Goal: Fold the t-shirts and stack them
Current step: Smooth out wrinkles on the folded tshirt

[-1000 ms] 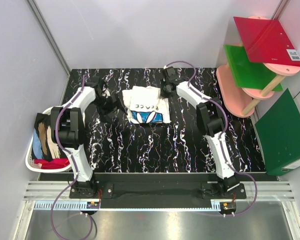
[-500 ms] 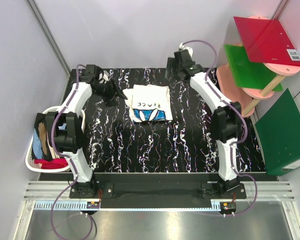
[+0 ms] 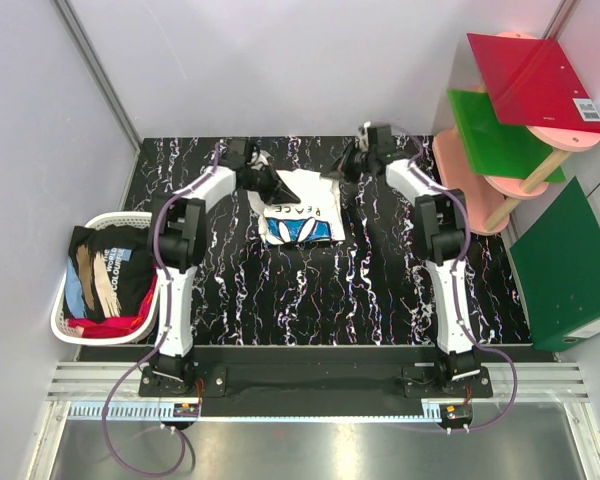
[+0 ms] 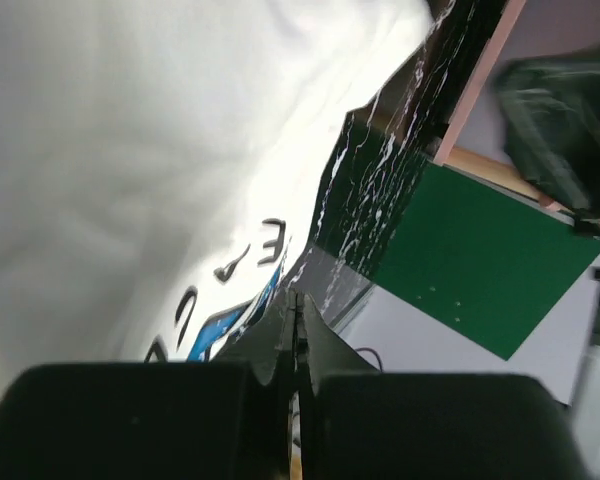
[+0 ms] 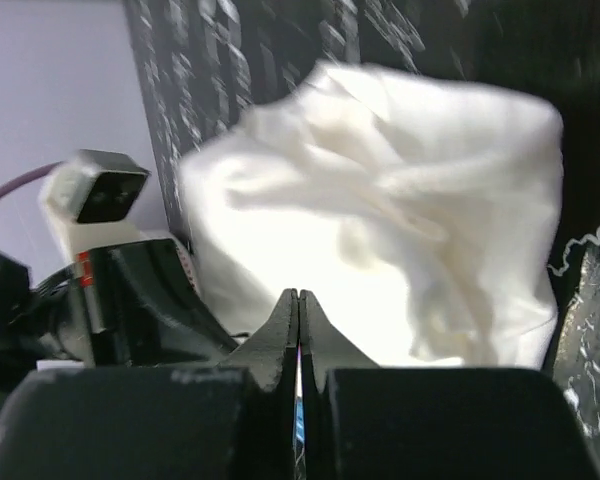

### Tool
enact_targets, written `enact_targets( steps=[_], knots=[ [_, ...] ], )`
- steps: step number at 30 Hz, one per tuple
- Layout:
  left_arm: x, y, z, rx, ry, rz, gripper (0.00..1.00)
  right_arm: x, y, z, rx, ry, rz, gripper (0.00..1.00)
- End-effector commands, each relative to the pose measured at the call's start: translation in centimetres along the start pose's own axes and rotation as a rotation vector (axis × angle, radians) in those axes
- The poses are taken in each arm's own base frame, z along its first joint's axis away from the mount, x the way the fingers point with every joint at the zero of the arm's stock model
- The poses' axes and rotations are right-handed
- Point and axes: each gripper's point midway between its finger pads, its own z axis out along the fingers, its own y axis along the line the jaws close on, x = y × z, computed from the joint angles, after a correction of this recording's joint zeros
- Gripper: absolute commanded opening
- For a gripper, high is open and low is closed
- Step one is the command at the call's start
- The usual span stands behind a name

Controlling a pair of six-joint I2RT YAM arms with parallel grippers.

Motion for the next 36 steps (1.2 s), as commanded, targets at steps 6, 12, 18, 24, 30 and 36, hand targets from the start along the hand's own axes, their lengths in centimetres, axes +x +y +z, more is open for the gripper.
enact_targets(
  steps=[6, 12, 18, 24, 30, 36],
  knots=[
    [0.6, -1.7, 0.5, 0.07, -0.005, -0.006, 0.0, 2.1, 3.3, 2.4, -0.194, 0.187, 0.153, 0.0],
    [-0.4, 3.5, 0.9, -0.084, -0.039, -0.047, 0.0, 2.1, 1.1, 3.7, -0.143, 0.159, 0.178, 0.0],
    [-0.6, 8.8, 0.0, -0.25, -0.058, -0.147, 0.0, 2.9, -1.7, 4.5, -0.062, 0.16, 0.194, 0.0],
    [-1.9, 10.9, 0.4, -0.306, -0.074, -0.169, 0.0, 3.4, -3.9, 4.7, 0.038, 0.155, 0.189, 0.0],
    [-2.9, 10.6, 0.3, -0.32, -0.097, -0.159, 0.0, 3.4, -6.1, 4.0, 0.161, 0.116, 0.168, 0.0],
    [-3.0, 8.0, -1.8, -0.278, -0.117, -0.079, 0.0, 3.0, -6.9, 2.8, 0.243, 0.057, 0.13, 0.0]
  ],
)
